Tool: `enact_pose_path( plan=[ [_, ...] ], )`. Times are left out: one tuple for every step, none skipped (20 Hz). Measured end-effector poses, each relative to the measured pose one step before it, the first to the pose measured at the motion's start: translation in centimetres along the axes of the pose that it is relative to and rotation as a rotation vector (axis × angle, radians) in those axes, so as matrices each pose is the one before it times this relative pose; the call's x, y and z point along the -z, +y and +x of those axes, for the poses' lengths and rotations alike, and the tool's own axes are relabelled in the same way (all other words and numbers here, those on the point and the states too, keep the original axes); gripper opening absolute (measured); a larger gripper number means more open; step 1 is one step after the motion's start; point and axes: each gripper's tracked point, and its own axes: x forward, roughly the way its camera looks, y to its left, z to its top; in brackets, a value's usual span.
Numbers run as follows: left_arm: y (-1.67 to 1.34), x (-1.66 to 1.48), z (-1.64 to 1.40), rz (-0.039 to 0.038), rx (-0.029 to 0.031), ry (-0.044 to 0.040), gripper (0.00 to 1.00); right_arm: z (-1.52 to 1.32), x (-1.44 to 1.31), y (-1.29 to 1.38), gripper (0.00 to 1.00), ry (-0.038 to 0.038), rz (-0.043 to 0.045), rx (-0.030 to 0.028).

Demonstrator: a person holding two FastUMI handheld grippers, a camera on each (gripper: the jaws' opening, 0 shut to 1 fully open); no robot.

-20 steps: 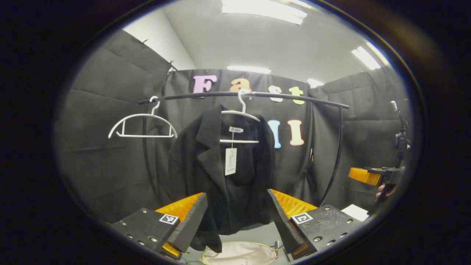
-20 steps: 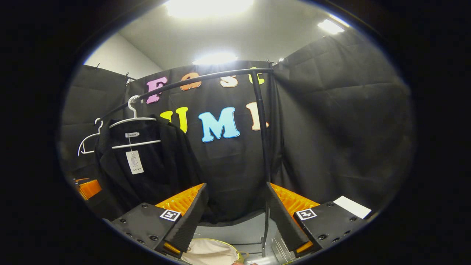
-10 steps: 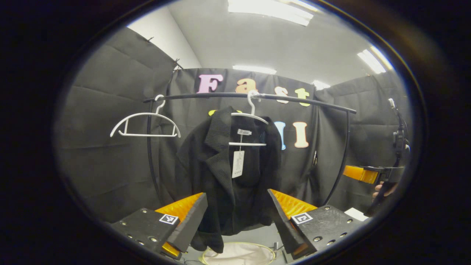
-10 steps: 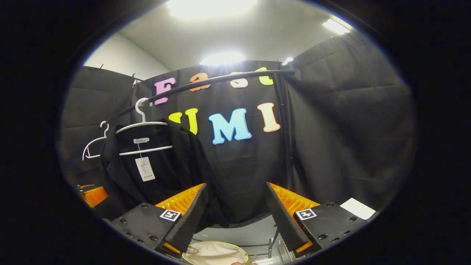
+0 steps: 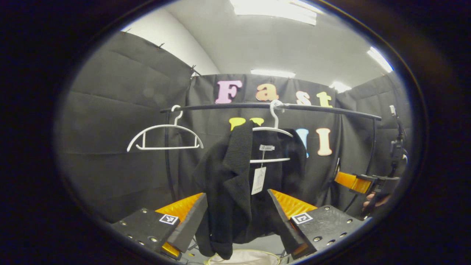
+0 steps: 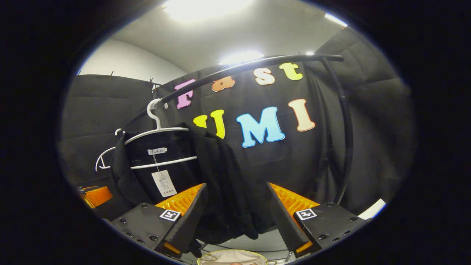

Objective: Grasp the clothes on the hanger with both hands and then place them into the laundry hamper below.

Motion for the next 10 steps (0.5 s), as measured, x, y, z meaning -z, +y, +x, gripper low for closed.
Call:
enact_pose_path(
  plan=[
    [-0.284, -0.177, 0.680, -0.00167, -0.01367, 0.00146, 0.95, 1.149, -0.066, 0.202, 0.98, 0.00104, 0.00391, -0.01754],
    [-0.116, -0.062, 0.755, -0.00219, -0.01979, -0.00024, 0.95, 1.114, -0.141, 0.289, 0.98, 0.00175, 0.00891, -0.01760],
    [-0.021, -0.203, 0.662, -0.00428, -0.02655, -0.00530, 0.94, 1.146, -0.100, 0.402, 0.98, 0.00022, 0.01059, -0.01765],
    [0.008, -0.183, 0.687, -0.00773, -0.02514, -0.00744, 0.94, 1.114, -0.202, 0.290, 0.98, 0.00252, 0.00909, -0.01650],
    [-0.235, -0.174, 0.577, -0.01138, -0.01670, -0.00432, 0.95, 1.006, -0.073, 0.204, 0.98, 0.00402, 0.00783, -0.01625],
    [-0.311, 0.000, 0.545, -0.01199, -0.01066, -0.00102, 0.94, 0.821, 0.009, 0.154, 0.98, 0.00650, 0.00642, -0.01636],
    [-0.215, 0.017, 0.501, -0.01051, -0.01431, 0.00026, 0.94, 0.976, 0.031, 0.280, 0.98, 0.00556, 0.00715, -0.01905],
    [0.075, 0.043, 0.482, -0.01010, -0.01743, -0.00086, 0.94, 0.912, -0.051, 0.265, 0.98, 0.00497, 0.00656, -0.01770],
    [-0.003, 0.053, 0.365, -0.00919, -0.01826, -0.00077, 0.94, 0.742, -0.010, 0.162, 0.98, 0.00185, 0.00457, -0.01738],
    [0.046, 0.124, 0.310, -0.00822, -0.01705, 0.00115, 0.95, 0.741, -0.091, 0.113, 0.98, 0.00132, 0.00268, -0.01429]
  ],
)
